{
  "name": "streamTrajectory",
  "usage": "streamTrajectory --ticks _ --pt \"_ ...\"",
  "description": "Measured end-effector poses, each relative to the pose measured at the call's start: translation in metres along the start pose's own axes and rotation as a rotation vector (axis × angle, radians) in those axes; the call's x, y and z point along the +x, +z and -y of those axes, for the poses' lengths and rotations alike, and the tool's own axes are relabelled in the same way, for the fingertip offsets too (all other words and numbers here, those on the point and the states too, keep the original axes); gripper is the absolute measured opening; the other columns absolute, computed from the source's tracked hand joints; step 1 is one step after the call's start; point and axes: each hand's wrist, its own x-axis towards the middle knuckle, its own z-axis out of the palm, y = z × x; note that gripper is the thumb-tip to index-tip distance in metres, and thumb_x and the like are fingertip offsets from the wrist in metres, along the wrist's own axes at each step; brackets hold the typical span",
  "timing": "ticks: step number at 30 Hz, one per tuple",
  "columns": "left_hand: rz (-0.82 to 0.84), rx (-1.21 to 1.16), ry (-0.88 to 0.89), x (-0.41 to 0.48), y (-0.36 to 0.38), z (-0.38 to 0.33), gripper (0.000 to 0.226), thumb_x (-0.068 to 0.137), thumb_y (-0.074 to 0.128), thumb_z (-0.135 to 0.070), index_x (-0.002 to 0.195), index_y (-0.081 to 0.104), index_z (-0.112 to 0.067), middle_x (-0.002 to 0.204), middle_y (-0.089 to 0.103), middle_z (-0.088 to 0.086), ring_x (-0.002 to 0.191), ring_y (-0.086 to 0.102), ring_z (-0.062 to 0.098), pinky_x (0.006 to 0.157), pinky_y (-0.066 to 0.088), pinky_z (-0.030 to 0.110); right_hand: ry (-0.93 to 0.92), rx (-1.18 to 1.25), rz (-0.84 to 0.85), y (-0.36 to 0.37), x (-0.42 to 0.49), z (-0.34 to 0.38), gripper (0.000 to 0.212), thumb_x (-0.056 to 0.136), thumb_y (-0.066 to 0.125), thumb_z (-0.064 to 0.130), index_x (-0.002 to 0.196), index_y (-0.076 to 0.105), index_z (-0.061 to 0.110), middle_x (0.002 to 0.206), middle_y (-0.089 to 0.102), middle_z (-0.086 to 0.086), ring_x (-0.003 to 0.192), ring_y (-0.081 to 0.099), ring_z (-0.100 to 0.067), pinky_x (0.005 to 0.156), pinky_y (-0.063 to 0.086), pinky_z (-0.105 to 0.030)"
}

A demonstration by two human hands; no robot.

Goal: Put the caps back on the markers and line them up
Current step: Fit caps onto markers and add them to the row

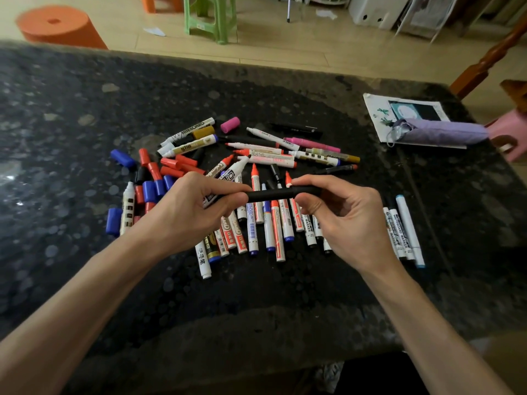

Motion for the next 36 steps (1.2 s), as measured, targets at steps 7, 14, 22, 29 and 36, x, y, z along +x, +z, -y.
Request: streamTrajectory --ticks 7,14,22,29,36 --pt "0.092 -0.065 -0.009 0.001 -0.008 -0.007 0.023 0.100 0.057 -0.025 0.110 0.075 -0.035 0.061 0.048 -0.006 0.052 0.039 0.016 0.047 0.035 0.027 -0.072 0.003 -0.019 -0.007 0.004 0.005 0.021 0.091 0.076 0.007 0.112 0.079 0.011 0.104 0.079 0.005 0.100 0.075 -0.011 0.091 0.059 -0.027" --pt "0.210 -0.150 -0.067 0.003 -0.011 -0.008 0.035 0.094 0.056 -0.035 0.105 0.075 -0.008 0.064 0.047 -0.001 0.052 0.038 0.022 0.045 0.031 0.028 -0.190 -0.168 -0.029 -0.010 0.002 0.004 0.022 0.095 0.073 0.015 0.115 0.077 0.009 0.109 0.077 0.005 0.106 0.072 -0.008 0.095 0.057 -0.030" --pt "0.280 -0.320 -0.285 -0.001 -0.018 -0.011 0.026 0.097 0.057 -0.032 0.106 0.078 -0.020 0.065 0.048 -0.001 0.047 0.035 0.007 0.042 0.031 0.017 -0.111 -0.156 0.042 -0.005 0.004 0.004 0.018 0.097 0.069 0.024 0.110 0.076 0.014 0.097 0.075 0.010 0.093 0.072 -0.009 0.084 0.054 -0.022" --pt "0.210 -0.333 -0.236 -0.002 -0.010 -0.014 0.030 0.097 0.051 -0.045 0.104 0.078 -0.035 0.070 0.058 0.001 0.046 0.047 0.010 0.042 0.034 0.019 0.238 0.230 0.022 0.004 0.008 0.013 0.034 0.101 0.060 0.036 0.089 0.071 0.006 0.072 0.067 -0.003 0.071 0.063 -0.015 0.071 0.052 -0.024" --pt "0.240 -0.372 -0.302 -0.001 0.000 -0.016 0.031 0.098 0.052 -0.044 0.114 0.075 -0.031 0.076 0.064 0.002 0.049 0.055 0.011 0.040 0.036 0.015 0.433 0.504 -0.053 0.023 -0.004 0.019 0.034 0.084 0.074 0.041 0.105 0.077 0.014 0.101 0.078 -0.004 0.098 0.073 -0.017 0.091 0.052 -0.033"
